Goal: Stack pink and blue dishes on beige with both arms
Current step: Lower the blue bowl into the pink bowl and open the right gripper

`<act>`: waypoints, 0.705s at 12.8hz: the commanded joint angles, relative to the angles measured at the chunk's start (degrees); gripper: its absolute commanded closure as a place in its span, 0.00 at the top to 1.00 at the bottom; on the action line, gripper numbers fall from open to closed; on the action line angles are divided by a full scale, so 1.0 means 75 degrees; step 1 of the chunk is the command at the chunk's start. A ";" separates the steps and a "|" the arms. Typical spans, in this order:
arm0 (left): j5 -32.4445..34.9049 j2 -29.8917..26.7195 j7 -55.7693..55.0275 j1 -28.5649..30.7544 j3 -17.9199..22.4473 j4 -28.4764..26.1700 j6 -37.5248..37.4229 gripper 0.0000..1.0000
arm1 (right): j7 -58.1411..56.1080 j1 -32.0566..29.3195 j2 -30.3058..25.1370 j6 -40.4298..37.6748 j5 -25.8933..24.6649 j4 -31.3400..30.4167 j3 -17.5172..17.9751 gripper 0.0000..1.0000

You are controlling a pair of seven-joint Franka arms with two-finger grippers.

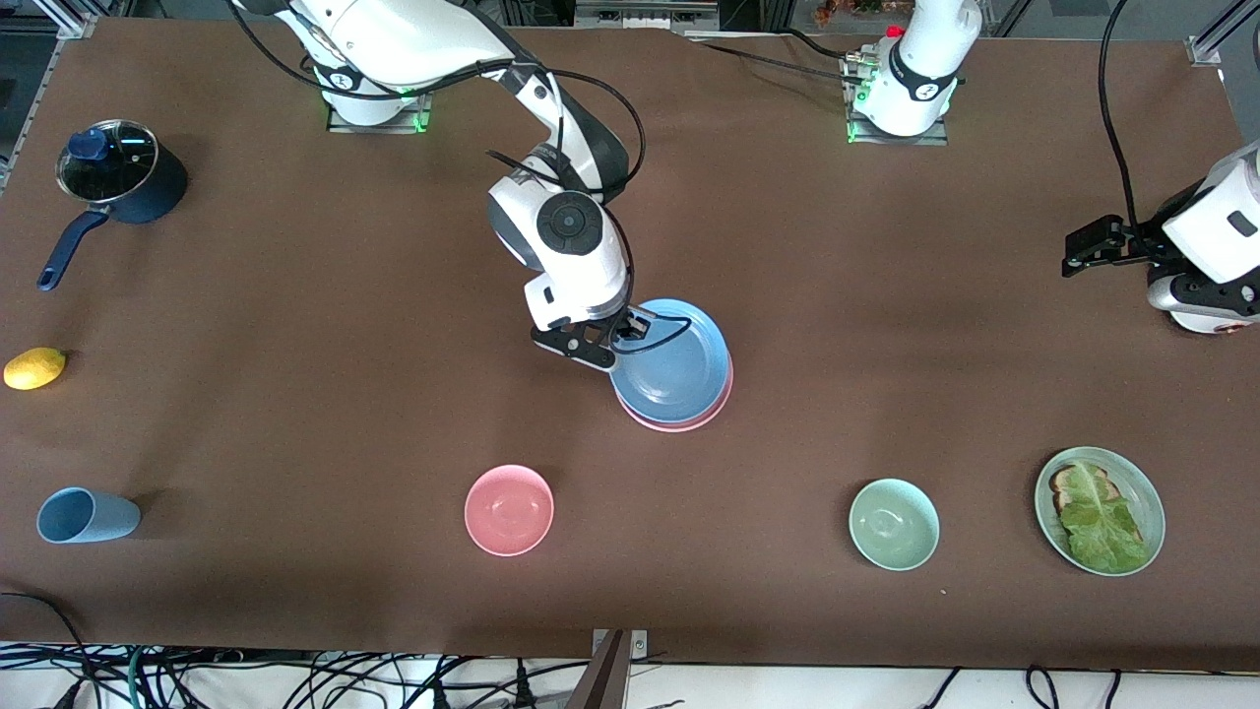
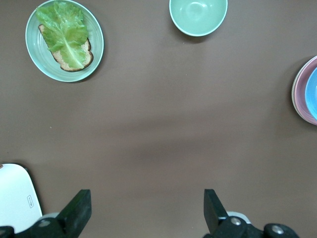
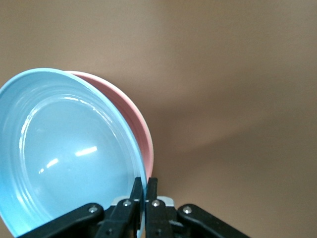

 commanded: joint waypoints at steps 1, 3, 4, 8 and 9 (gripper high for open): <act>-0.0131 -0.0115 -0.0042 -0.0005 0.0018 -0.0109 0.0053 1.00 | 0.0297 0.0172 0.0173 0.0221 -0.0170 0.0105 -0.0054 0.00; -0.0131 -0.0103 -0.0042 -0.0005 0.0018 -0.0098 0.0042 1.00 | 0.0297 0.0172 0.0208 0.0233 -0.0181 0.0104 -0.0054 0.00; -0.0131 -0.0103 -0.0042 -0.0005 0.0018 -0.0098 0.0042 1.00 | 0.0297 0.0184 0.0267 0.0256 -0.0193 0.0104 -0.0054 0.00; -0.0131 -0.0103 -0.0042 -0.0017 0.0018 -0.0098 0.0042 1.00 | 0.0297 0.0172 0.0291 0.0257 -0.0182 0.0116 -0.0054 0.26; -0.0131 -0.0103 -0.0042 -0.0017 0.0018 -0.0098 0.0042 1.00 | 0.0297 0.0184 0.0279 0.0257 -0.0181 0.0116 -0.0054 0.44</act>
